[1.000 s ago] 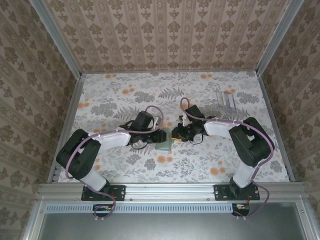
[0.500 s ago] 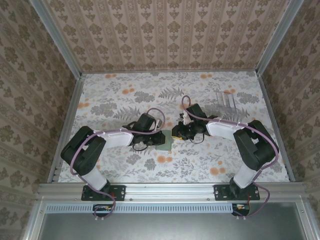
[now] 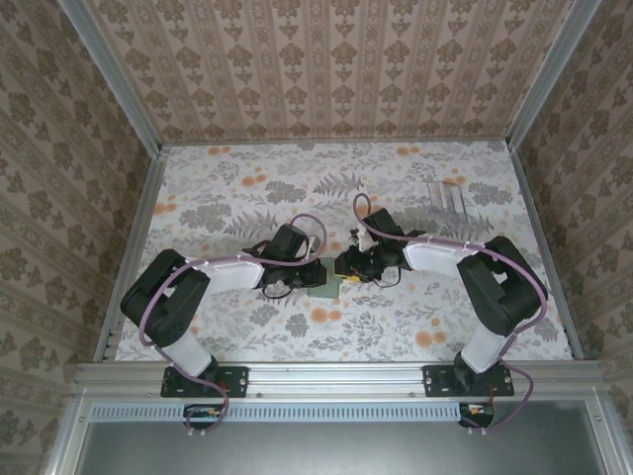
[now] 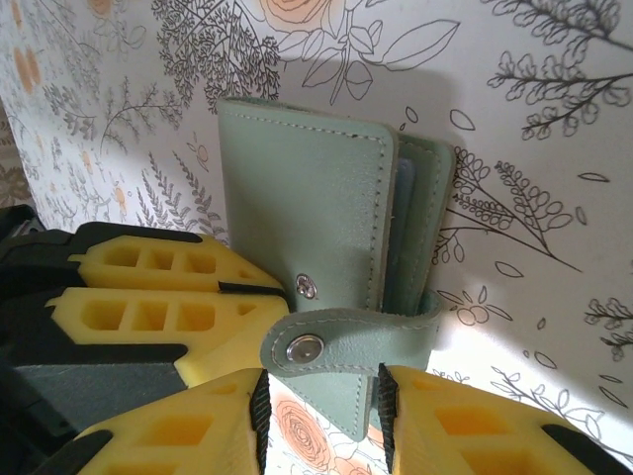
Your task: Put the credit cards into the card holder
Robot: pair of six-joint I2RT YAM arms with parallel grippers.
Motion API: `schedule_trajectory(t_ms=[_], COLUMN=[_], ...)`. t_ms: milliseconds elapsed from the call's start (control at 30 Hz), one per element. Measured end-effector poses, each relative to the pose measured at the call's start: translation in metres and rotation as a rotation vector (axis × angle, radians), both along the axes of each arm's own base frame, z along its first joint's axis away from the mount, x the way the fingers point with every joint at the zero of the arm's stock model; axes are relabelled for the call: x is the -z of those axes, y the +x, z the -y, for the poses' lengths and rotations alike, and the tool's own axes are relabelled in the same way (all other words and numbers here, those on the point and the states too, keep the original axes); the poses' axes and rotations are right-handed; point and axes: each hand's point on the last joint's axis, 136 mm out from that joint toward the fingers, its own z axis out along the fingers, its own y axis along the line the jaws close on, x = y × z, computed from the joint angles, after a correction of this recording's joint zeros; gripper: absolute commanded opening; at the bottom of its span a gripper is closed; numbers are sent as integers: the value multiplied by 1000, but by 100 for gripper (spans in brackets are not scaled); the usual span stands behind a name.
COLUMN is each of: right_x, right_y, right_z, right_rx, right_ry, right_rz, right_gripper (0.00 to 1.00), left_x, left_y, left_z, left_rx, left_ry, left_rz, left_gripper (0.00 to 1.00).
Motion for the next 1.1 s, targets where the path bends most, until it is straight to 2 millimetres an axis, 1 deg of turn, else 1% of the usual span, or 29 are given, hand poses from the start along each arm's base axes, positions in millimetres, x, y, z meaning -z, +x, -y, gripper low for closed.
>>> schedule_trajectory(t_ms=[100,133,200,300,433,533,633,800,867,933,1000,1100], right_x=[0,0,1,5,5,-1,-5,-6,-4,-3,-4,-8], right_y=[0,1,2,0,-1,3,7,11,10,9,7,5], right_z=[-2,-3,-3,-2,-3,-7,-8,1,3,5,3,-3], right_rx=[-2,0,5,10,9,4,5,15,13,12,4,-11], right_ry=[-21,-31,-58,-108,-177,-213,-251,-322,-343,-358,-362,-356], right_rz=[2,9,25,38,64,102,133,157,159,157,158,170], right_gripper=[39,41,42,43,44,41,39,34,34,37,40,41], left_x=[-1,-2,-4,-8,-3,0,2,6,7,7,8,7], left_y=[1,1,2,-1,-12,-12,-11,-10,-10,-9,-9,-7], left_z=[-1,-2,-7,-15,-25,-31,-32,-31,-30,-30,-29,-28], left_rx=[-6,-9,-21,-41,-48,-61,-65,-65,-64,-64,-64,-66], left_ry=[-2,-4,-5,-14,11,28,34,39,38,37,36,34], left_rz=[-1,1,1,-6,-33,-41,-41,-48,-49,-48,-47,-47], left_gripper=[13,14,15,19,21,23,24,24,24,25,26,27])
